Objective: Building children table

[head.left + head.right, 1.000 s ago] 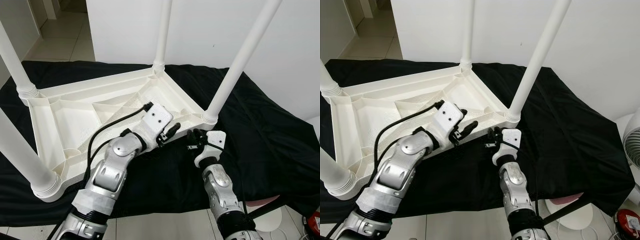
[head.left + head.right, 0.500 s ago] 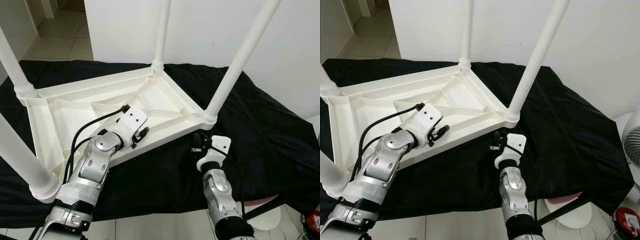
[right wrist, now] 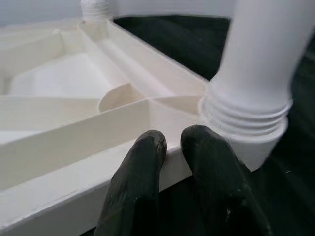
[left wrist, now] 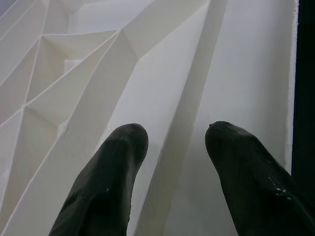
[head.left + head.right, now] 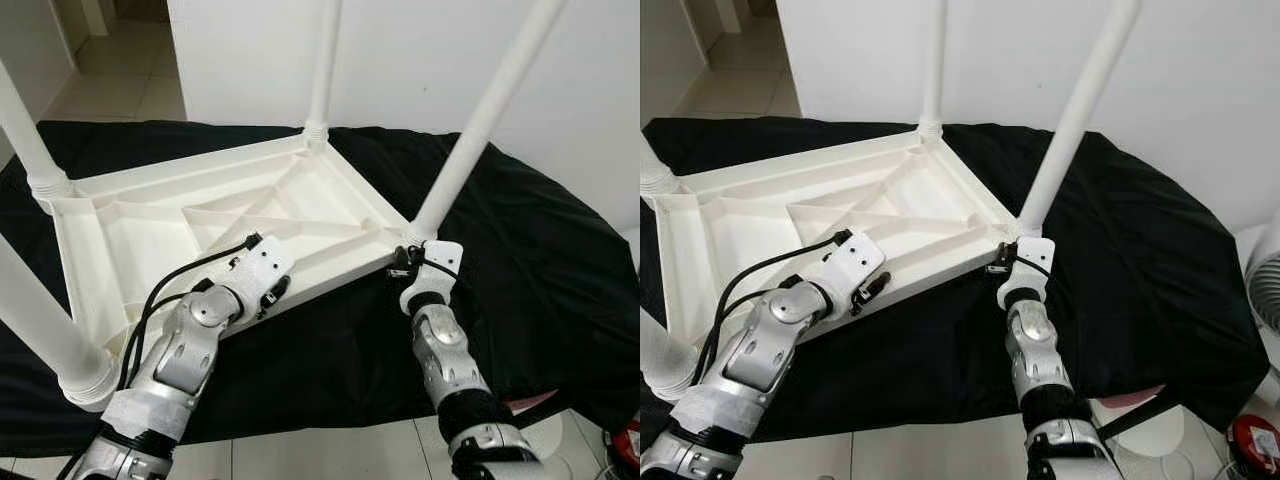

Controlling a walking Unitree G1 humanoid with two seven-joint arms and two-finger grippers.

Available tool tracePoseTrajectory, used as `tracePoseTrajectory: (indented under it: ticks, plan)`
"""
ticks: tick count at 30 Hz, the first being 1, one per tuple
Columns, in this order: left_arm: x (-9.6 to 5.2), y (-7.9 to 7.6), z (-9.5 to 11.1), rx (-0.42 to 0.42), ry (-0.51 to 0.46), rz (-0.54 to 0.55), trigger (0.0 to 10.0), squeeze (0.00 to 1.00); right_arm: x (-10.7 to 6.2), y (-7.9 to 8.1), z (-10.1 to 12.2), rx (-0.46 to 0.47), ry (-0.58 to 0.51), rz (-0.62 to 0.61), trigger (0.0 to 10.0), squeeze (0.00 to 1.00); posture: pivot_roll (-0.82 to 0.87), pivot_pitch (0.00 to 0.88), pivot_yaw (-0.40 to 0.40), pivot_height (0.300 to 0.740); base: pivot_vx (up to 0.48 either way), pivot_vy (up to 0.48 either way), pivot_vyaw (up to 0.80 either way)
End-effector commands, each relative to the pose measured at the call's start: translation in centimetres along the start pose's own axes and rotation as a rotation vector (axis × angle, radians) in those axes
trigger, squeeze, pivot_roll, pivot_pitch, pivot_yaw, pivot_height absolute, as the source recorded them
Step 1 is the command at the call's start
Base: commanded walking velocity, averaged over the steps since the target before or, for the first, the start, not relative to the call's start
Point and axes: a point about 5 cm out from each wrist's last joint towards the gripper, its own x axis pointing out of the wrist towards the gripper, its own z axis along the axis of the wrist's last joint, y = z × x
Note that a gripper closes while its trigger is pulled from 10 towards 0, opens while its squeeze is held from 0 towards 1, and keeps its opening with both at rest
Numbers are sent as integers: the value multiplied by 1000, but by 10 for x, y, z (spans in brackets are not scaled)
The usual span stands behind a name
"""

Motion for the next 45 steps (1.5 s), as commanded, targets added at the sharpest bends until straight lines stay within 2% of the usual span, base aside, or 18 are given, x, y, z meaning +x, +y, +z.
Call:
tracePoseTrajectory:
  ticks: [1, 4, 6, 13, 15, 17, 20, 23, 28, 33, 35, 39, 40, 43, 45]
  plan:
    - [3, -27, 4, -25, -14, -225, 10000, 0, 1, 3, -10, 5, 71, 14, 10000, 0, 67, 55, -74, 740, 0, 0, 0]
    - [4, -28, 6, -40, -25, -236, 10000, 0, 1, 6, -11, 12, 78, 35, 10000, 0, 67, 55, -74, 740, 0, 0, 0]
    - [7, -32, 13, -72, -56, -234, 10000, 0, 2, 16, -11, 27, 64, 130, 10000, 0, 70, 53, -71, 740, 0, 0, 0]
    - [8, -29, 25, -98, -133, -188, 10000, 0, 1, 17, -5, 38, 15, 158, 10000, 0, 72, 51, -71, 740, 0, 0, 0]
    - [3, -21, 31, -122, -187, -154, 10000, 0, -1, 13, -4, 55, -5, 150, 10000, 0, 72, 53, -68, 740, 0, 0, 0]
    - [2, -18, 32, -127, -201, -147, 10000, 0, -1, 11, -4, 58, -8, 146, 10000, 0, 72, 52, -69, 740, 0, 0, 0]
    - [-10, -22, 33, -118, -250, -216, 10000, 0, -1, 8, -4, 52, -12, 136, 10000, 0, 70, 54, -68, 740, 0, 0, 0]
    - [-19, -26, 30, -101, -255, -275, 10000, 0, -2, 7, -4, 58, -17, 141, 10000, 0, 70, 60, -66, 740, 0, 0, 0]
    - [-35, -26, 6, -50, -153, -344, 10000, 0, -3, 6, -3, 65, -29, 153, 10000, 0, 75, 68, -65, 740, 0, 0, 0]
    - [-37, -21, -4, -36, -106, -327, 10000, 0, -4, 6, -3, 67, -32, 157, 10000, 0, 78, 71, -65, 740, 0, 0, 0]
    - [-40, -12, -18, -17, -50, -290, 10000, 0, -5, 6, -4, 69, -33, 158, 10000, 0, 80, 74, -67, 740, 0, 0, 0]
    - [-40, -6, -24, 2, -22, -261, 10000, 0, -6, 6, -4, 70, -33, 159, 10000, 0, 80, 74, -67, 740, 0, 0, 0]
    - [-39, 1, -30, 10, 2, -228, 10000, 0, -5, 7, -4, 71, -34, 160, 10000, 0, 83, 73, -69, 740, 0, 0, 0]
    - [-37, 7, -33, 16, 19, -198, 10000, 0, -5, 7, -3, 72, -35, 162, 10000, 0, 83, 73, -69, 740, 0, 0, 0]
    - [-31, 19, -38, 28, 48, -141, 10000, 0, -5, 8, -3, 73, -38, 165, 10000, 0, 77, 66, -68, 740, 0, 0, 0]
